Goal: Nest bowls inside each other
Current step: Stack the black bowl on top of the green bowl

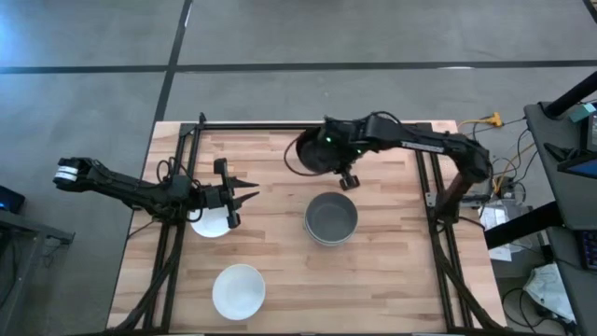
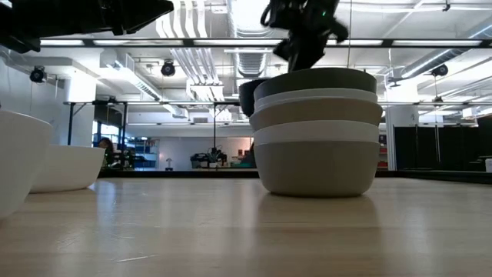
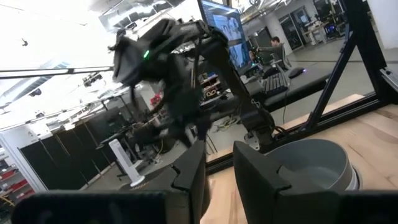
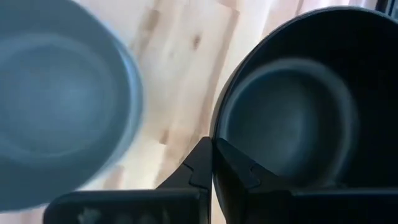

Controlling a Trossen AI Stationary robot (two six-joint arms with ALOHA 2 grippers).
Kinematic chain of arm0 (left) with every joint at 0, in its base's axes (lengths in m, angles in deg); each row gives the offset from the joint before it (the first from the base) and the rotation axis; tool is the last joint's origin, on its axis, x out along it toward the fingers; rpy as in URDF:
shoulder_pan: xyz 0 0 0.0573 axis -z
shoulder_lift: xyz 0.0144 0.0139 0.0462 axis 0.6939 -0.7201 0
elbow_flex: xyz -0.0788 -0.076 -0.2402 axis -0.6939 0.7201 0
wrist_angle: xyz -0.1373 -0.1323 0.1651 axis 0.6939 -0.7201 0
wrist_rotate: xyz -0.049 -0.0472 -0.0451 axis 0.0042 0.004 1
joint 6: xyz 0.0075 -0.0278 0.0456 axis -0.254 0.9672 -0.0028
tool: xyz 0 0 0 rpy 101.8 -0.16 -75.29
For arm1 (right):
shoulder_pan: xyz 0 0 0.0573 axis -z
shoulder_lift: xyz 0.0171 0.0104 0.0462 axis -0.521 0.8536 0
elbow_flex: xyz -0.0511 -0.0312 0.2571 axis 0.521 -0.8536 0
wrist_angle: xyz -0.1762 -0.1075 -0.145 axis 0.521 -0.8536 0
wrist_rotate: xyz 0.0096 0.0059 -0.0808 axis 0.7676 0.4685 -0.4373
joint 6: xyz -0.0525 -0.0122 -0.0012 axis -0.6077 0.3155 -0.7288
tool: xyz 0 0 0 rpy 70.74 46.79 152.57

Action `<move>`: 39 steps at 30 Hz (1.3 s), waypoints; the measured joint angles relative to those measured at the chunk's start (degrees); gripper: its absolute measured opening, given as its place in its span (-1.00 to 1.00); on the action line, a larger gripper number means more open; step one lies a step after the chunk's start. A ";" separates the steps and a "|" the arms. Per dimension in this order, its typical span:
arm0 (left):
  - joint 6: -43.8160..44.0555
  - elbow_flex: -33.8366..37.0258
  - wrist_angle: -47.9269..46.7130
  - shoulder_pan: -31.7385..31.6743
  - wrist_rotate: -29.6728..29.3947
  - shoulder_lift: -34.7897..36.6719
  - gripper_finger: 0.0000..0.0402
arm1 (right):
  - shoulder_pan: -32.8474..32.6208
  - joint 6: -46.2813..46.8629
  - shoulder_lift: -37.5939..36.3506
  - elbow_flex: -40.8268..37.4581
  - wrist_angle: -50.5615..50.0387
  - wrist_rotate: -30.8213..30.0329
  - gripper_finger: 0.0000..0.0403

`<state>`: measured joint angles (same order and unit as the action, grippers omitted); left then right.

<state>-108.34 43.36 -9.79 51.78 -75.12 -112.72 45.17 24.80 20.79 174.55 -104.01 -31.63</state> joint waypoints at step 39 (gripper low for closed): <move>0.04 -0.28 0.02 0.00 0.00 -0.02 -0.65 | -33.00 28.18 -2.80 -8.72 2.02 -8.35 -0.96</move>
<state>-108.30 43.07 -9.77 51.78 -75.12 -112.74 12.17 52.97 18.00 165.83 -101.99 -39.99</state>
